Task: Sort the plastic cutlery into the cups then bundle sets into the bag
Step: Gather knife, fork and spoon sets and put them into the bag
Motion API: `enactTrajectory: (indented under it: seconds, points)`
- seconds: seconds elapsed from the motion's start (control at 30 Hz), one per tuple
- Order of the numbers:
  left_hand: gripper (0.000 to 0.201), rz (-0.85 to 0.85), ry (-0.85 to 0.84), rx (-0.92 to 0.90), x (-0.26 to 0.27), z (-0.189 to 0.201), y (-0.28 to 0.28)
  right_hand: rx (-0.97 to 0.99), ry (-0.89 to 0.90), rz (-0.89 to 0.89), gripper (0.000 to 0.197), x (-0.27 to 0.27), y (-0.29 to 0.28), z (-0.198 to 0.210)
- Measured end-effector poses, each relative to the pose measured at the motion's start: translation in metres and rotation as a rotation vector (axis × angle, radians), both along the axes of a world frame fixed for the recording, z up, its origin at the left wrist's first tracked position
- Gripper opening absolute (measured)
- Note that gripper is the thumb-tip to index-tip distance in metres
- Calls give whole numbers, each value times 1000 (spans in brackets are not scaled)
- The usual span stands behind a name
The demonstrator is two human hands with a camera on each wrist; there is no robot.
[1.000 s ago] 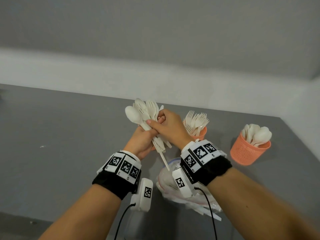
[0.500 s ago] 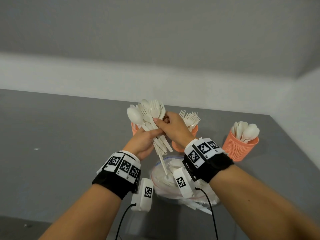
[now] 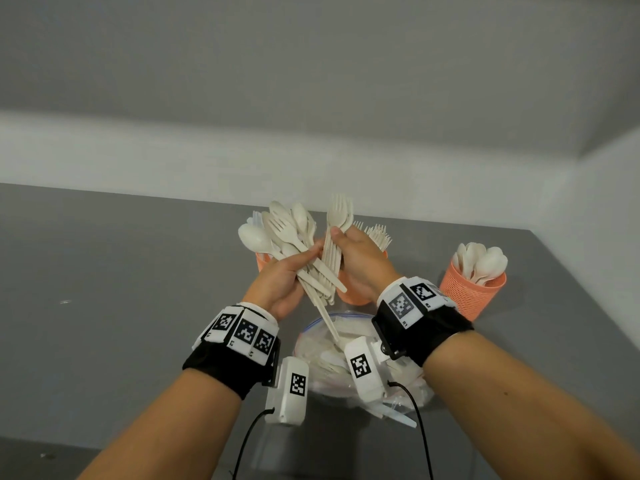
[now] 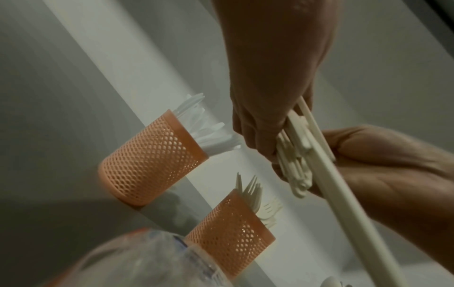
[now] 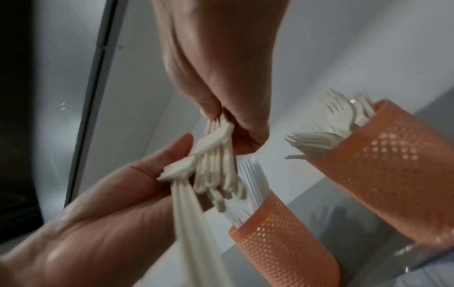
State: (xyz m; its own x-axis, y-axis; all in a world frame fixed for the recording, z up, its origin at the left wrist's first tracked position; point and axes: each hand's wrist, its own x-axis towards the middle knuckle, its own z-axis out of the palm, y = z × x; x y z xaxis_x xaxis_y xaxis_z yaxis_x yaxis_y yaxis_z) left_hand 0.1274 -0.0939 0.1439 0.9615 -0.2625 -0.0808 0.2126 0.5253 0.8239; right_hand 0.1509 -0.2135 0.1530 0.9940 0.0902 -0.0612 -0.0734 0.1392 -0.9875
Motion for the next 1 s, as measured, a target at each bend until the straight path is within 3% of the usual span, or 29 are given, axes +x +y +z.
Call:
enactTrajectory:
  seconds: [0.1, 0.17, 0.27, 0.4, 0.53, 0.67, 0.77, 0.83, 1.0]
  points:
    - [13, 18, 38, 1, 2, 1, -1, 241, -7, -108, 19, -2, -5, 4]
    - [11, 41, 51, 23, 4, -1, -1, 256, -55, -178, 18, -3, -9, 8]
    - [13, 30, 38, 49, 3, -2, -1, 8, -141, -122, 20, -11, -13, 15]
    - [43, 21, -49, 138, -2, 1, -4, -336, -286, 2, 10, -17, -5, 12]
    - [41, 30, -87, 201, -4, 0, -5, -568, -334, 40, 6, -15, -3, 13]
    - [26, 21, -102, 139, -3, 1, 1, -436, -303, 76, 14, -16, -2, 18]
    - [21, 40, -40, 88, 1, -2, 5, -319, -247, -27, 21, -16, -6, 22]
    - [19, 42, -4, 69, 2, -3, 7, -274, -231, -84, 16, -14, -9, 22]
    - [21, -2, 11, 92, 1, -2, 4, -209, -113, 15, 15, -18, -8, 22]
